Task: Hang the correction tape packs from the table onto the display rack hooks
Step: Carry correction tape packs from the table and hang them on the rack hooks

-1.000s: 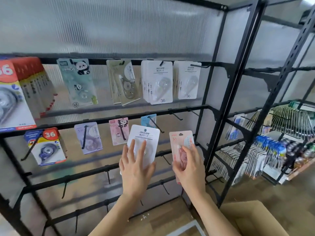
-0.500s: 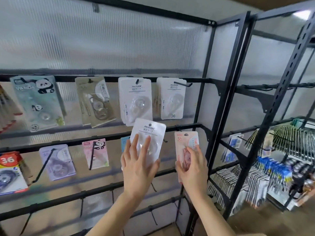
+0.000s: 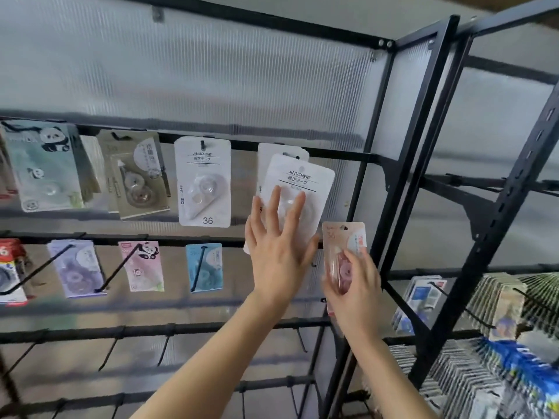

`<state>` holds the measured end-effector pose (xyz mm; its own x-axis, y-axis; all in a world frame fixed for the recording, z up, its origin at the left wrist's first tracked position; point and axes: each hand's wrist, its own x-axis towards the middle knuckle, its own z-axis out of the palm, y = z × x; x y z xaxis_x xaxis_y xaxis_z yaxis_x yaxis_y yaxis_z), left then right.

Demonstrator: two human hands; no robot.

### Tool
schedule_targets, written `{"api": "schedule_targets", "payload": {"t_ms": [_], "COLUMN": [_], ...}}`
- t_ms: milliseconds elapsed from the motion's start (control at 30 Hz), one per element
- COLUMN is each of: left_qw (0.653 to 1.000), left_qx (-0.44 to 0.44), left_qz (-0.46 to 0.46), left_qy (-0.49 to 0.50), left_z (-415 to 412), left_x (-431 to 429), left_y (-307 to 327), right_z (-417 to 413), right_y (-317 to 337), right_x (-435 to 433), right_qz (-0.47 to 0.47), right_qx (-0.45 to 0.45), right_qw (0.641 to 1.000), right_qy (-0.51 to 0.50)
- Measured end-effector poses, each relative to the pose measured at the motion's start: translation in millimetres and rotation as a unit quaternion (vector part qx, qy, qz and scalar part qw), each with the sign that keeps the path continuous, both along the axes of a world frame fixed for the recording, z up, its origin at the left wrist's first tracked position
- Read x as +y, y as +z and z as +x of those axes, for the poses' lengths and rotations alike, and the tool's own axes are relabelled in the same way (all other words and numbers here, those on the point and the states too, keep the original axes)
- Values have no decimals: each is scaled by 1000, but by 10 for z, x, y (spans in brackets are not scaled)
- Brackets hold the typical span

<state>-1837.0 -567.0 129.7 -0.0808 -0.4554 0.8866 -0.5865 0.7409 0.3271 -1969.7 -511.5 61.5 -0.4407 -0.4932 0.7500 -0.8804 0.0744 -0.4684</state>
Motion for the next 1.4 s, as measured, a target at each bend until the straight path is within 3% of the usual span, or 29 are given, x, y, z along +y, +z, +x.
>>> {"api": "schedule_targets", "payload": {"t_ms": [200, 467, 767, 867, 1033, 1400], "left_qw": [997, 994, 989, 975, 959, 948], "left_qx": [3, 32, 1, -49, -90, -193], "left_qz": [0, 32, 89, 206, 263, 248], "left_qy": [80, 98, 119, 67, 48, 46], "left_z": [-243, -293, -422, -464, -475, -284], "left_x": [-63, -101, -391, -499, -651, -644], "left_y": [43, 117, 148, 278, 417, 399], "right_z": [-159, -187, -208, -213, -261, -168], "right_y": [-32, -40, -55, -63, -47, 15], "right_x": [-39, -205, -292, -320, -409, -228], "right_qz": [8, 16, 6, 2, 0, -2], "right_qx": [-15, -12, 5, 12, 37, 1], "right_qw": [999, 998, 997, 997, 996, 996], "right_qy": [30, 52, 74, 75, 79, 84]}}
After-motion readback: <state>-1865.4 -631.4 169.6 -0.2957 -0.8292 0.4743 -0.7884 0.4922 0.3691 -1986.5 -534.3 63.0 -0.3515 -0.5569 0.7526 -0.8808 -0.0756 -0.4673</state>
